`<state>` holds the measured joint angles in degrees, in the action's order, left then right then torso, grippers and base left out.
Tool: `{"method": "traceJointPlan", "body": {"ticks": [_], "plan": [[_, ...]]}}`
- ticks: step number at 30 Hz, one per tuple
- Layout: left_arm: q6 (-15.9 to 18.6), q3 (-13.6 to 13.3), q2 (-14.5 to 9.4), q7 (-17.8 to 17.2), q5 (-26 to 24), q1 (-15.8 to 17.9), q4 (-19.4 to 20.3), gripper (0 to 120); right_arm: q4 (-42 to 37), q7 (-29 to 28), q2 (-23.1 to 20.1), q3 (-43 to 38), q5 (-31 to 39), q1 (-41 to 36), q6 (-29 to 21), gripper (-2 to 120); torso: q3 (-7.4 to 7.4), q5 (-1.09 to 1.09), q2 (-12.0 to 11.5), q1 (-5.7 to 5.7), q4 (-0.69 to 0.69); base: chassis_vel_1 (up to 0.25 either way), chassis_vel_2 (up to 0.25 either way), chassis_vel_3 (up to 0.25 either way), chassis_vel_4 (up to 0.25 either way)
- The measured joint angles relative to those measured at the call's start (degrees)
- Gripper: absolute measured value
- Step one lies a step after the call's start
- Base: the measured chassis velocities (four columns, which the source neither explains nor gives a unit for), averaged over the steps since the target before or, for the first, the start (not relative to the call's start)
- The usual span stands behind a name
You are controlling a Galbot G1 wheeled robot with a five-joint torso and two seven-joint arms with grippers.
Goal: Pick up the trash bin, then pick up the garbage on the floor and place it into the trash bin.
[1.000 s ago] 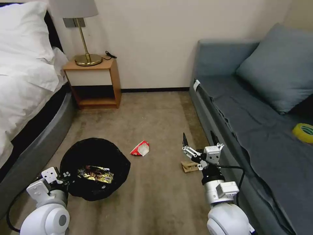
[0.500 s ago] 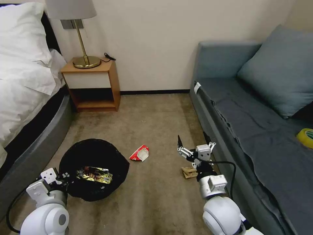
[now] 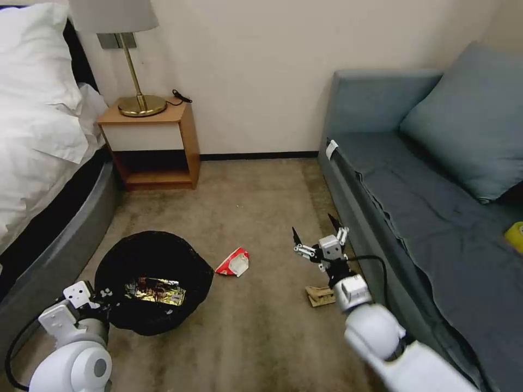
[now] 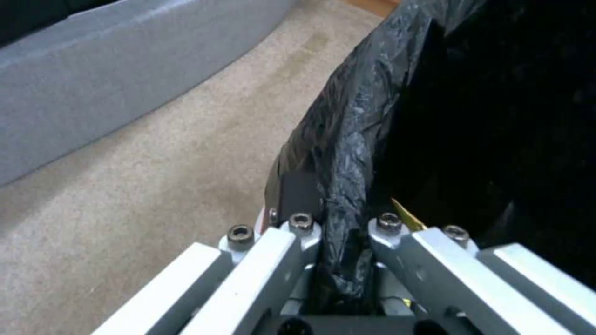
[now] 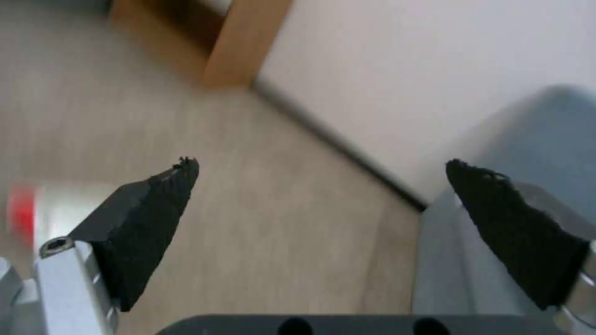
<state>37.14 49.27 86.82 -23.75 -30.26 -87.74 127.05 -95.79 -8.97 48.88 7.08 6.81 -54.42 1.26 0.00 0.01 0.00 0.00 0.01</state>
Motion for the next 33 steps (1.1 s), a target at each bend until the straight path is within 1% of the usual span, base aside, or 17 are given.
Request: {"method": "traceJointPlan", "body": {"ticks": [2, 3, 4, 5, 6, 7, 10, 11, 12, 15, 16, 18, 21, 23, 26, 30, 33], "plan": [[-0.1, -0.2, 0.2, 0.0, 0.0, -0.1, 0.0, 3, 6.6, 4.6, -2.2, 6.4, -0.1, 6.5, -2.1, 100, 0.00, 0.02, 0.0, 0.00, -0.01, 0.000, 0.000, 0.000, 0.000], [-0.1, -0.2, 0.2, 0.0, 0.0, -0.1, 0.0, 3, 6.6, 4.6, -2.2, 6.4, -0.1, 6.5, -2.1, 100, 0.00, 0.02, 0.0, 0.00, -0.01, 0.000, 0.000, 0.000, 0.000], [-0.2, -0.3, 0.3, 0.0, 0.1, -0.2, -0.1, 3, 9.5, 6.8, -2.9, 9.6, -0.3, 10.1, -3.7, 100, 0.00, -0.01, 0.0, 0.00, -0.01, 0.000, 0.000, 0.000, 0.000], [-0.3, -0.4, 0.4, 0.0, 0.1, -0.2, -0.2, 3, 11.9, 8.6, -3.4, 12.4, -0.4, 13.0, -4.0, 100, 0.00, -0.02, 0.0, 0.00, -0.01, 0.000, 0.000, 0.000, 0.000], [-0.3, -0.4, 0.4, 0.0, 0.1, -0.2, -0.2, 3, 11.9, 8.6, -3.4, 12.4, -0.4, 13.0, -4.0, 100, 0.00, -0.02, 0.0, 0.00, -0.01, 0.000, 0.000, 0.000, 0.000], [-0.4, -0.4, 0.5, 0.1, 0.2, -0.3, -0.3, 3, 14.7, 11.0, -3.9, 15.8, -1.1, 16.0, -3.8, 100, 0.00, -0.01, 0.0, 0.00, 0.01, 0.000, 0.000, 0.000, 0.000], [-0.7, -0.4, 0.6, 0.2, 0.3, -0.4, -0.8, 3, 21.5, 19.5, -4.9, 24.4, -2.7, 22.5, -0.4, 100, 0.00, -0.02, 0.0, 0.00, 0.00, 0.000, 0.000, 0.000, 0.000], [-0.7, -0.4, 0.6, 0.2, 0.3, -0.4, -0.8, 3, 21.5, 19.5, -4.9, 24.4, -2.7, 22.5, -0.4, 100, 0.00, -0.02, 0.0, 0.00, 0.00, 0.000, 0.000, 0.000, 0.000], [-0.8, -0.3, 0.7, 0.3, 0.3, -0.4, -1.0, 3, 24.5, 23.1, -4.7, 26.8, -3.2, 24.4, 1.4, 100, 0.00, -0.01, 0.0, 0.00, -0.02, 0.000, 0.000, 0.000, 0.000], [-1.0, -0.5, 0.9, 0.4, 0.5, -0.5, -1.6, 3, 33.4, 28.2, -2.1, 31.0, -5.1, 28.4, 6.7, 100, 0.00, -0.01, 0.0, 0.00, -0.02, 0.000, 0.000, 0.000, 0.000], [-1.0, -0.5, 0.9, 0.4, 0.5, -0.5, -1.6, 3, 33.4, 28.2, -2.1, 31.0, -5.1, 28.4, 6.7, 100, 0.00, -0.01, 0.0, 0.00, -0.02, 0.000, 0.000, 0.000, 0.000], [-1.2, -0.6, 1.0, 0.4, 0.8, -0.5, -1.9, 3, 39.7, 31.4, 0.0, 32.1, -8.0, 30.3, 10.2, 100, 0.00, 0.00, 0.0, 0.00, 0.00, 0.000, 0.000, 0.000, 0.000], [-1.2, -0.7, 1.1, 0.4, 0.9, -0.6, -2.1, 3, 46.8, 33.0, 2.7, 33.4, -11.1, 32.1, 13.1, 100, 0.00, -0.01, 0.0, 0.00, 0.01, 0.000, 0.000, 0.000, 0.000], [-1.3, -0.7, 1.2, 0.4, 0.9, -0.7, -2.1, 3, 48.9, 33.0, 3.5, 33.4, -11.8, 32.5, 13.9, 100, 0.00, 0.01, 0.0, 0.00, 0.02, 0.000, 0.000, 0.000, 0.000], [-1.4, -0.8, 1.2, 0.4, 1.0, -0.9, -2.0, 3, 57.0, 33.1, 6.5, 32.3, -17.0, 33.5, 17.7, 100, 0.00, 0.03, 0.0, 0.00, 0.07, 0.000, 0.000, 0.000, 0.000], [-1.5, -0.8, 1.2, 0.4, 1.1, -1.1, -2.0, 3, 61.6, 33.0, 8.0, 31.1, -19.8, 34.3, 20.4, 100, 0.00, 0.03, 0.0, 0.00, 0.07, 0.000, 0.000, 0.000, 0.000], [-1.5, -0.8, 1.2, 0.4, 1.1, -1.1, -2.1, 3, 62.0, 33.0, 8.0, 30.8, -20.1, 34.4, 20.8, 100, 0.00, 0.02, 0.0, 0.00, 0.06, 0.000, 0.000, 0.000, 0.000]]}}
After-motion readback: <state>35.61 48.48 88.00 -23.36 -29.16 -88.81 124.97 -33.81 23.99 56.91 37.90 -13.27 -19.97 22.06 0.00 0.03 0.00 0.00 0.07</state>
